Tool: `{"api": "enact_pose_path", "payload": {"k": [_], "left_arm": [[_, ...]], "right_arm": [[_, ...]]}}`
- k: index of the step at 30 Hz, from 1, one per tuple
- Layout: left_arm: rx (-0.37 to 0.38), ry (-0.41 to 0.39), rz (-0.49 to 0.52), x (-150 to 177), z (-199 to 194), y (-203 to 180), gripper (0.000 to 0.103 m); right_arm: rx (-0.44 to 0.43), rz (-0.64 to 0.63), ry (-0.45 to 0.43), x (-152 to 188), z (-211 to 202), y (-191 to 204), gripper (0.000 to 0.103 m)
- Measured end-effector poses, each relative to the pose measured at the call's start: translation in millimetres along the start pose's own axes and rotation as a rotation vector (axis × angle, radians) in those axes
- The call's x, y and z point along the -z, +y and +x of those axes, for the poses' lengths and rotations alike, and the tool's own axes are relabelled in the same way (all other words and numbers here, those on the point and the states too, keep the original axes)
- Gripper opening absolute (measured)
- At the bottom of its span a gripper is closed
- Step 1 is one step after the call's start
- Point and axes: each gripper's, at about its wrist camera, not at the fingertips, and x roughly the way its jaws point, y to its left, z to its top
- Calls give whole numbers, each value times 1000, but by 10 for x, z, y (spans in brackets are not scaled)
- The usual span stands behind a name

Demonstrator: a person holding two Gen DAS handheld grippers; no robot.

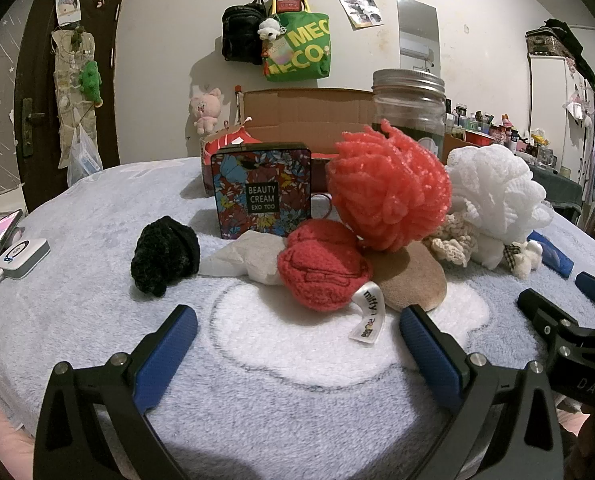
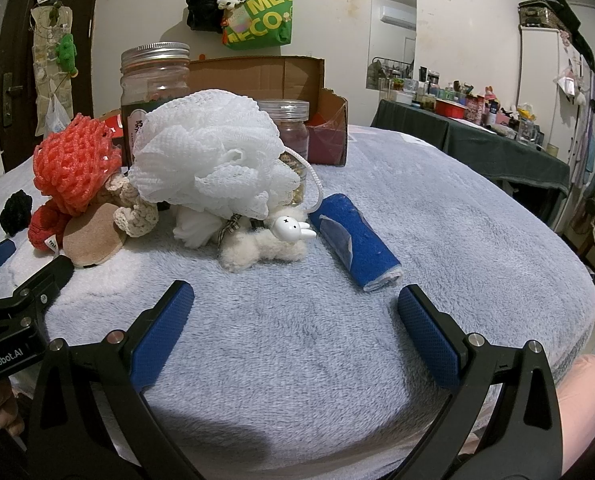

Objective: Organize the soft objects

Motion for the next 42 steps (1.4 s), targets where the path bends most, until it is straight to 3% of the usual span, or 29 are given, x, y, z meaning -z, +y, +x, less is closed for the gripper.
{"api": "enact_pose_path", "payload": {"k": [11, 20, 25, 31, 40, 42], "left_arm": [[43, -3, 24, -126, -97, -17, 103], [122, -32, 32, -482, -251, 20, 103], [170, -31, 53, -722, -210, 11, 103], [191, -8, 102, -863, -98, -64, 101], [225, 72, 132, -942, 181, -137, 90], [232, 89, 137, -925, 230, -147, 87]], "right_arm": [[-21, -7, 20, -59, -33, -10, 103], [-75, -9, -63, -398, -246, -107, 103], [-182, -15, -77, -698, -217, -171, 103], [-312, -20, -9, -972, 58, -201, 103], [-476, -31, 117, -1078, 430, -139, 103], [-493, -42, 133, -1064, 471, -116, 99]]}}
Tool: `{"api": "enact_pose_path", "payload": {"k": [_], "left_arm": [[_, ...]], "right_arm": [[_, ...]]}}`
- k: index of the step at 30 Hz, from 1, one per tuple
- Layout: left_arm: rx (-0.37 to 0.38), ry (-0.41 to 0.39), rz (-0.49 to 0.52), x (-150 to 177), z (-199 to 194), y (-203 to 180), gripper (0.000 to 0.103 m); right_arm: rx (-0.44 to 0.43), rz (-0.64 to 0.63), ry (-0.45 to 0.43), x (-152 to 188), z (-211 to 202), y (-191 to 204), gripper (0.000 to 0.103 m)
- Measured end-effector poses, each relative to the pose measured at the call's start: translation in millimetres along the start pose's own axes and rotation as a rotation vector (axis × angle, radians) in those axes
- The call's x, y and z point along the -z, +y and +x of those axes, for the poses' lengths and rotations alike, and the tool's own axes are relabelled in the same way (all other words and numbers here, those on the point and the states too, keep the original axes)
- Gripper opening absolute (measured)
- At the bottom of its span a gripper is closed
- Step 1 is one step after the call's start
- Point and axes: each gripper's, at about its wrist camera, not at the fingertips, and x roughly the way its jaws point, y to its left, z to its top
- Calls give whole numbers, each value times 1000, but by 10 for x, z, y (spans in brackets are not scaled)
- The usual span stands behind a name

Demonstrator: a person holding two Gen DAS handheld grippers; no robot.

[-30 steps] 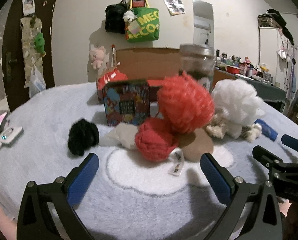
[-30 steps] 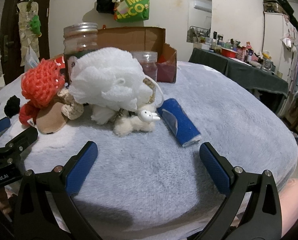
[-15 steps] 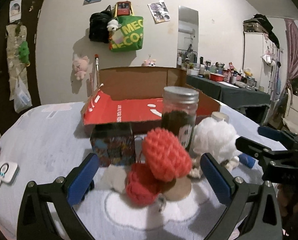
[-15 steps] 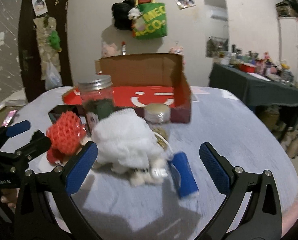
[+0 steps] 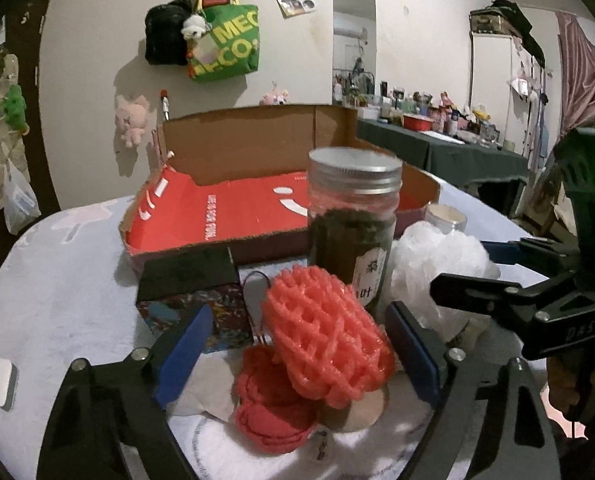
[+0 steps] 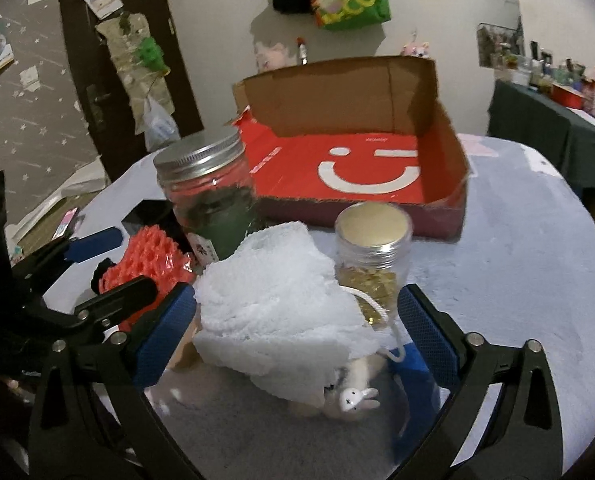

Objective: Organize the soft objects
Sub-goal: 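Grasp the white mesh pouf with the right tool while the left tool grasps the red foam mesh net, then carry the pouf with the right tool while the left tool carries the mesh net into the box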

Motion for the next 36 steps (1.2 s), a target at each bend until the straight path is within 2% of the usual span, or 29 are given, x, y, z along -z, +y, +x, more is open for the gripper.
{"api": "enact_pose_path", "payload": {"k": [2, 4, 6, 7, 10, 13, 19, 27, 36], "left_arm": [[19, 16, -3, 19, 43, 0, 80], [45, 30, -5, 34, 68, -11, 69], [55, 41, 1, 50, 83, -23, 65], [53, 35, 7, 57, 68, -34, 62], [65, 27, 9, 57, 27, -39, 54], [76, 25, 5, 47, 7, -23, 49], [102, 2, 8, 16, -123, -5, 45], [95, -28, 18, -90, -276, 60, 44], [107, -98, 49, -474, -459, 281, 44]], "right_arm": [[-15, -4, 28, 13, 57, 0, 94], [-25, -10, 44, 38, 92, 19, 76], [-39, -12, 54, 56, 108, 32, 70], [-37, -14, 51, 67, 100, 41, 63], [-39, -21, 31, 89, 45, 66, 52], [-30, -26, 8, 114, -22, 93, 47], [-27, -28, -28, 116, -150, 141, 45], [-24, -17, -60, 46, -314, 126, 45], [-24, -48, -129, -240, -601, 114, 45]]}}
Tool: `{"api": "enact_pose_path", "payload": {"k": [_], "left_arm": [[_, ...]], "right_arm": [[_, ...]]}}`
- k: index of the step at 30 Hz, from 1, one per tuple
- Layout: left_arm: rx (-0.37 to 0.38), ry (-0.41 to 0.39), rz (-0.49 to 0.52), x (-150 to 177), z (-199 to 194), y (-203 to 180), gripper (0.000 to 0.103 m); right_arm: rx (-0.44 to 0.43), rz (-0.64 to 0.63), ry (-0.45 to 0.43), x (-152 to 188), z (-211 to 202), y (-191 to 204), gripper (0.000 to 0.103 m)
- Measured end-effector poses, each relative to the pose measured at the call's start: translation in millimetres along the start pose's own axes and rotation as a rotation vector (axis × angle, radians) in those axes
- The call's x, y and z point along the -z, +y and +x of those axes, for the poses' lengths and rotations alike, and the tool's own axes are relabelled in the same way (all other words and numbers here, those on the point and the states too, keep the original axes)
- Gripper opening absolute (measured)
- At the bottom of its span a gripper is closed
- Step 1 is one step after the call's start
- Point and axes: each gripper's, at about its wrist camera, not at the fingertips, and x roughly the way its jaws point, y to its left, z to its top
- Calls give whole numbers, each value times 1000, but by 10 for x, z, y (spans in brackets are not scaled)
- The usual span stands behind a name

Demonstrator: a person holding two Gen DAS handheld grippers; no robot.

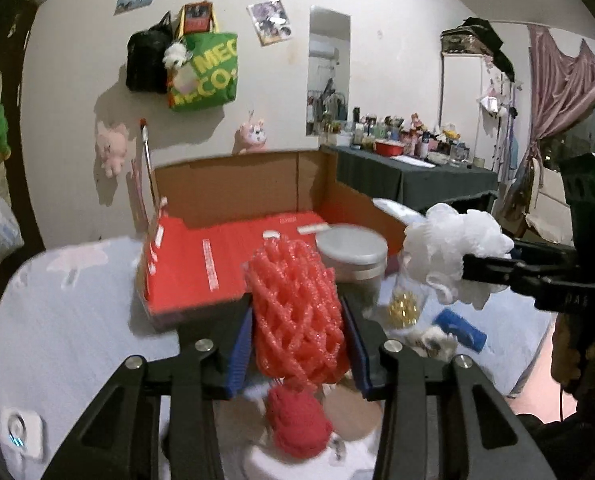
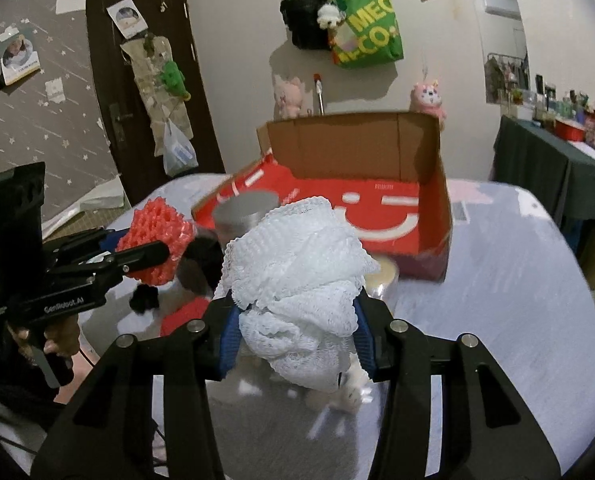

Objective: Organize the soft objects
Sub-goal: 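Carry the pouf with the right tool while the left tool carries the mesh net into the box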

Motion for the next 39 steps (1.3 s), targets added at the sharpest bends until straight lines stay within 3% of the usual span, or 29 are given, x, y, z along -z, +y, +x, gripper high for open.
{"api": "enact_pose_path", "payload": {"k": [10, 21, 30, 39], "left_arm": [[16, 9, 133, -726, 282, 233, 44], [19, 189, 168, -1166, 1380, 557, 44], [3, 350, 130, -1161, 2451, 828, 44], [8, 421, 92, -1094, 3063, 955, 44]], "right_arm": [[23, -104, -25, -802, 106, -120, 45], [61, -125, 139, -1507, 1256, -442, 45], [140, -135, 333, -1640, 2458, -697, 45], [170, -93, 442, -1623, 3094, -892, 45]]}}
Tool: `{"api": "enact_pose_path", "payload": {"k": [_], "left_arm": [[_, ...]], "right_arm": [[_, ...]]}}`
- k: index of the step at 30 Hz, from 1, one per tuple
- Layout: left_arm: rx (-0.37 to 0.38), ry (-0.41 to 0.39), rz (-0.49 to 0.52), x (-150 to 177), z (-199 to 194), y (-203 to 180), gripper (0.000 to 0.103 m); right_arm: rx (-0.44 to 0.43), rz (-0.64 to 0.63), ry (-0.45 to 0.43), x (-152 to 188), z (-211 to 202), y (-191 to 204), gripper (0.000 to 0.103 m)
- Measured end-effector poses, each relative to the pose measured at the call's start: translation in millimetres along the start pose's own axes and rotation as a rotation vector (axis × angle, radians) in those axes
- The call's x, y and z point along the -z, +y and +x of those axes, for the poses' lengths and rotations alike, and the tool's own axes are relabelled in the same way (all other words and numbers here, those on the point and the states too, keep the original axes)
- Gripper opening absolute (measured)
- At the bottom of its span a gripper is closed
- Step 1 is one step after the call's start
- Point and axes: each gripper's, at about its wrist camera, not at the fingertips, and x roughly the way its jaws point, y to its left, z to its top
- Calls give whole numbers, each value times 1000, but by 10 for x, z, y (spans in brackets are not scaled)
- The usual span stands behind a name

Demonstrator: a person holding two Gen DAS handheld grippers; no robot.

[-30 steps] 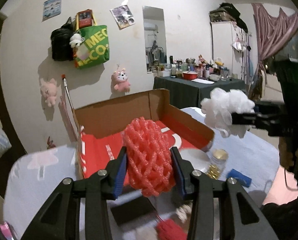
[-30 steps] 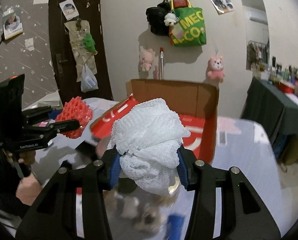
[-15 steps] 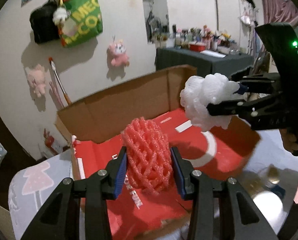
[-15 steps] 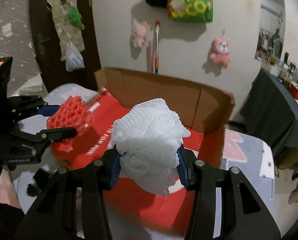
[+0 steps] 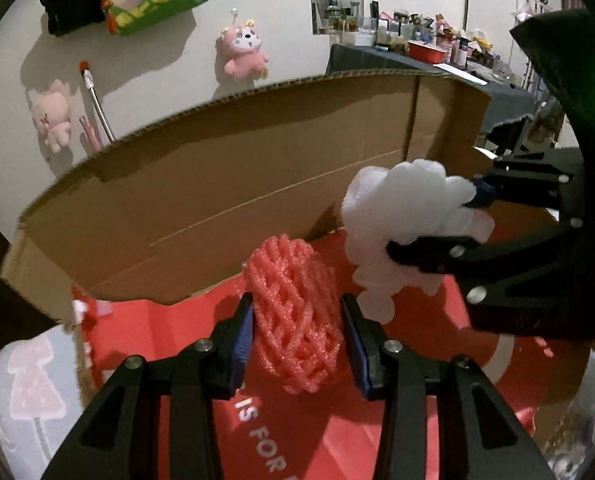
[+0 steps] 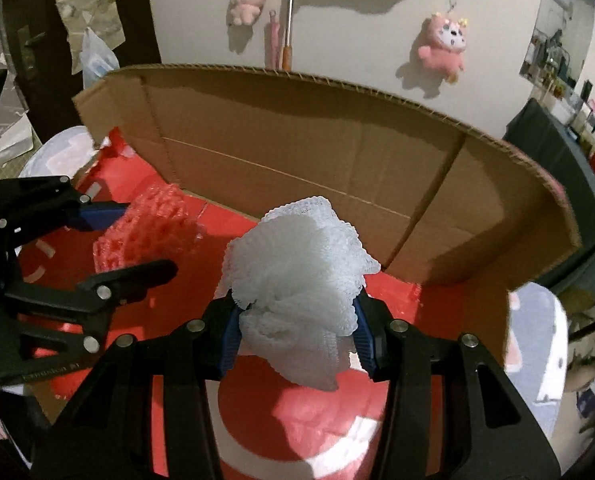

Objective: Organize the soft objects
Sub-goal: 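Carry the pouf with the right tool while the left tool carries the mesh net into the box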

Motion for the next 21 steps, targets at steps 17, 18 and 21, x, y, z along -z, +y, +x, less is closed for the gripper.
{"api": "enact_pose_path", "payload": {"k": [17, 18, 21], "left_arm": [[-25, 33, -57, 60, 220, 36, 48], [-24, 33, -59, 52, 219, 56, 48], [-28, 33, -66, 63, 201, 86, 48]], "right_arm": [[16, 24, 43, 31, 246, -49, 54], [15, 27, 41, 38, 245, -50, 54], [23, 31, 40, 61, 241, -52, 55]]}}
